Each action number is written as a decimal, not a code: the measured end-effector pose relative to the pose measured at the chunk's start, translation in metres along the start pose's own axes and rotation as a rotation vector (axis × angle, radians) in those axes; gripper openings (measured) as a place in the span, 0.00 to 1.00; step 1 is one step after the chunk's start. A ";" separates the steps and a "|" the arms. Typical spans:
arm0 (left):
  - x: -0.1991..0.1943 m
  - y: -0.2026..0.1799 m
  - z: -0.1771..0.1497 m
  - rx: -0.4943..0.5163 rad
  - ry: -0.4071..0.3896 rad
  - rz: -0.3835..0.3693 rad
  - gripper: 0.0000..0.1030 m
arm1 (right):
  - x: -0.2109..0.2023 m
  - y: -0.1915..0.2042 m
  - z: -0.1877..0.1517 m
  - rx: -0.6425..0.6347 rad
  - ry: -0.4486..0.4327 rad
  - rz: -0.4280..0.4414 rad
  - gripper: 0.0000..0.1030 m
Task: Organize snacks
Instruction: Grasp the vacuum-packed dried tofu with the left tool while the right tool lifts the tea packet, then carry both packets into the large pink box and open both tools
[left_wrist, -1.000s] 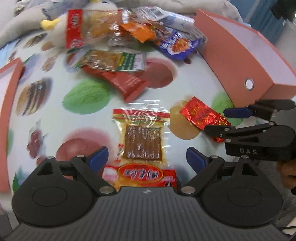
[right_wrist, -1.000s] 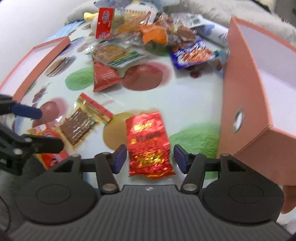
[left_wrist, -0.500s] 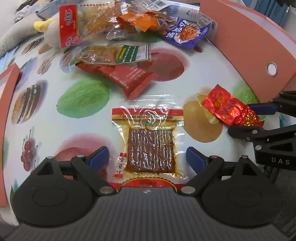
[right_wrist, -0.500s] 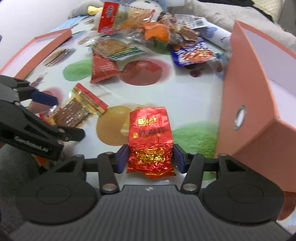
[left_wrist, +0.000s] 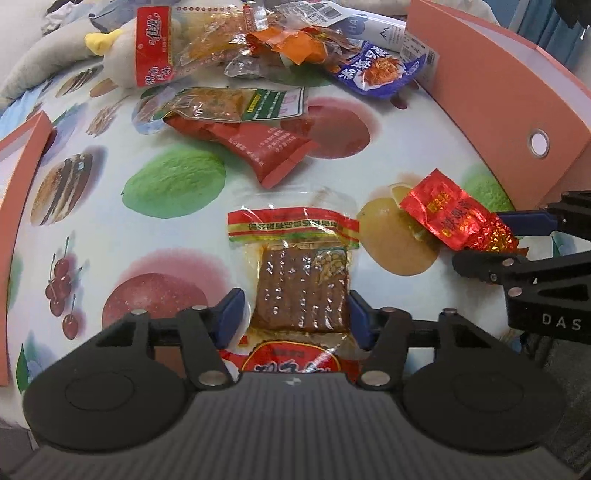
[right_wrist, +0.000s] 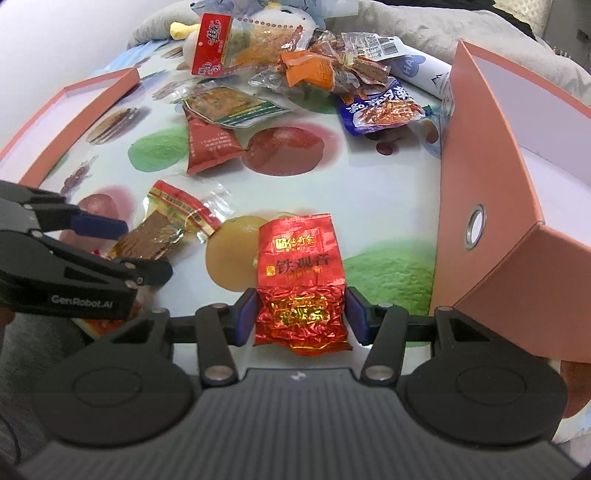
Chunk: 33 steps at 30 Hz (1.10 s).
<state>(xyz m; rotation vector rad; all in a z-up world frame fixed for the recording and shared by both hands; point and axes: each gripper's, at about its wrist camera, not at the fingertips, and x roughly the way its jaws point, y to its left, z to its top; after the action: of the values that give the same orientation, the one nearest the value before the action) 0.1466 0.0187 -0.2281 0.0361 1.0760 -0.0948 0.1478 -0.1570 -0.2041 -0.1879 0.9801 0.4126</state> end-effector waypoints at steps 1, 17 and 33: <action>-0.001 0.002 0.000 -0.013 -0.004 -0.001 0.58 | -0.001 0.000 0.001 0.004 -0.002 0.000 0.52; -0.038 0.021 0.007 -0.240 -0.046 -0.052 0.55 | -0.035 -0.002 0.020 0.075 -0.064 0.021 0.52; -0.122 0.004 0.056 -0.332 -0.197 -0.076 0.55 | -0.110 -0.016 0.055 0.144 -0.219 0.038 0.52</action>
<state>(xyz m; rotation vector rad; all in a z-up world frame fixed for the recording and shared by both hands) 0.1389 0.0253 -0.0941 -0.3082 0.8851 0.0125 0.1430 -0.1809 -0.0819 0.0064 0.7944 0.3866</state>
